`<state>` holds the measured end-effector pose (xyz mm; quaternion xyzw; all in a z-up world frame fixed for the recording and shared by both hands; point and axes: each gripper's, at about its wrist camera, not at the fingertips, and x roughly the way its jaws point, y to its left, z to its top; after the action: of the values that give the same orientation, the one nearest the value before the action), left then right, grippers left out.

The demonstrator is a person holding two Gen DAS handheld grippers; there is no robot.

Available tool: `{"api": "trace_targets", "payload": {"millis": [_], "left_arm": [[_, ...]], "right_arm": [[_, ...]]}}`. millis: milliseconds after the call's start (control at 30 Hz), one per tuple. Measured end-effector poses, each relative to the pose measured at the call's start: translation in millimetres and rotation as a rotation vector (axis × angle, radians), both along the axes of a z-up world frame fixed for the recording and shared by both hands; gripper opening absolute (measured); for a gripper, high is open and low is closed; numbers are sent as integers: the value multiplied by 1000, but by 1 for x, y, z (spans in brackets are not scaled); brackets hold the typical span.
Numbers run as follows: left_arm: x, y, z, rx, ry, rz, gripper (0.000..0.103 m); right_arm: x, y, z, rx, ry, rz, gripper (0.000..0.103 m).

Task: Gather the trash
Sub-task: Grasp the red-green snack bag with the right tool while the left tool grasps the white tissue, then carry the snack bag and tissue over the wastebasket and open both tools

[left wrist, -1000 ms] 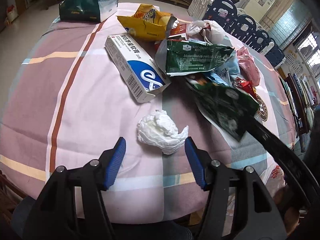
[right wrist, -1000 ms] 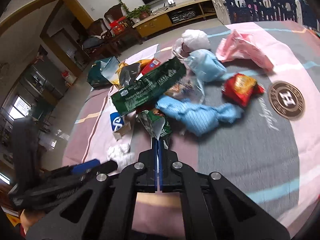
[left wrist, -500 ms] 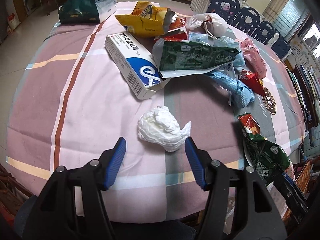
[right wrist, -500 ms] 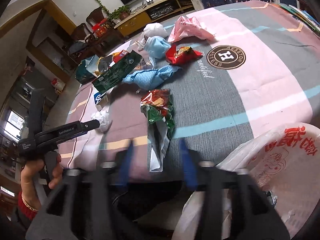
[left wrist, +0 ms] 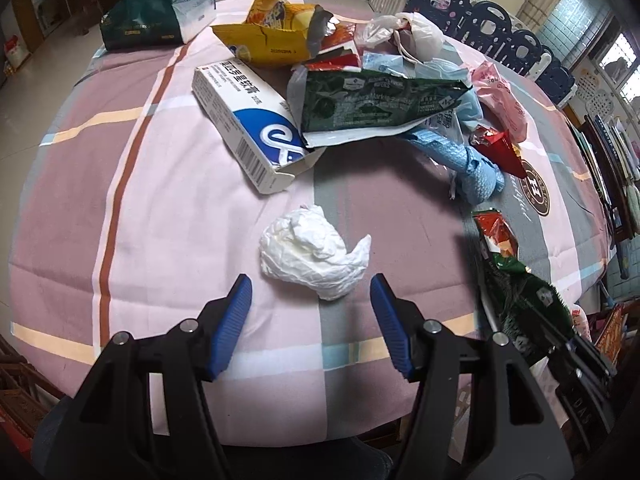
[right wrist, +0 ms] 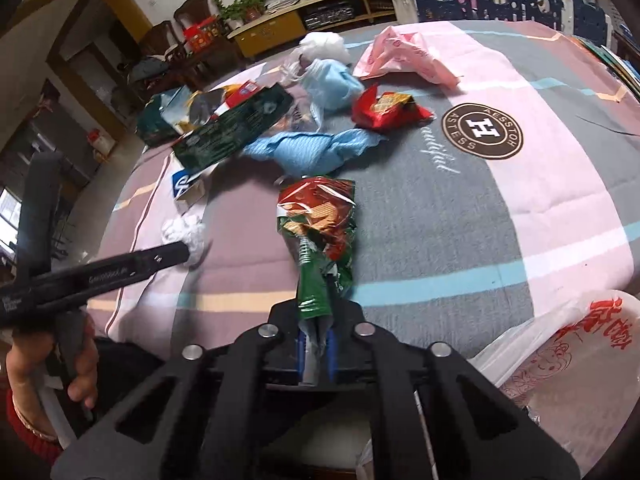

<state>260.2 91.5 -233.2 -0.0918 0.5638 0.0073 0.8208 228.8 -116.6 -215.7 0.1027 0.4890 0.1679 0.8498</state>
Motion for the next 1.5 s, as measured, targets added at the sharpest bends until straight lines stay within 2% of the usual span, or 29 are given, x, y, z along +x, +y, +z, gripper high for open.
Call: {"api": "trace_targets", "payload": {"millis": [100, 133, 167, 200, 233, 267, 400, 567, 733, 800, 967, 1067, 1300, 1500], "left_arm": [[4, -5, -3, 18, 17, -15, 62], [5, -7, -4, 23, 19, -20, 58], [6, -9, -6, 22, 24, -26, 43], [7, -9, -8, 16, 35, -30, 34], [8, -8, -11, 1, 47, -31, 16], [9, -5, -13, -29, 50, -26, 13], [3, 10, -3, -157, -34, 3, 10], [-7, 22, 8, -208, -118, 46, 10], [-36, 19, 33, -144, -187, 101, 10], [-52, 4, 44, -118, -202, 69, 10], [-89, -38, 92, -2, -320, -52, 10], [-104, -52, 114, 42, -371, -78, 10], [-129, -75, 146, 60, -427, -114, 10], [-148, -97, 171, 74, -478, -154, 10]], "right_arm": [[-11, 2, 4, -7, -14, 16, 7], [-14, 3, 5, -7, -15, 17, 7], [-15, 3, 6, -8, -16, 17, 7], [-17, 3, 7, -9, -18, 17, 7], [-19, 3, 9, -9, -21, 17, 7], [-21, 3, 11, -10, -24, 17, 7], [-30, 5, 21, -20, -54, 19, 7], [-40, -3, 38, -8, -81, 2, 7], [-57, -18, 66, -31, -138, -22, 7], [-66, -27, 78, -37, -160, -32, 7], [-86, -53, 99, -44, -198, -76, 7], [-98, -68, 108, -53, -217, -101, 7], [-125, -101, 126, -97, -262, -147, 7], [-142, -127, 134, -92, -284, -205, 7]]}}
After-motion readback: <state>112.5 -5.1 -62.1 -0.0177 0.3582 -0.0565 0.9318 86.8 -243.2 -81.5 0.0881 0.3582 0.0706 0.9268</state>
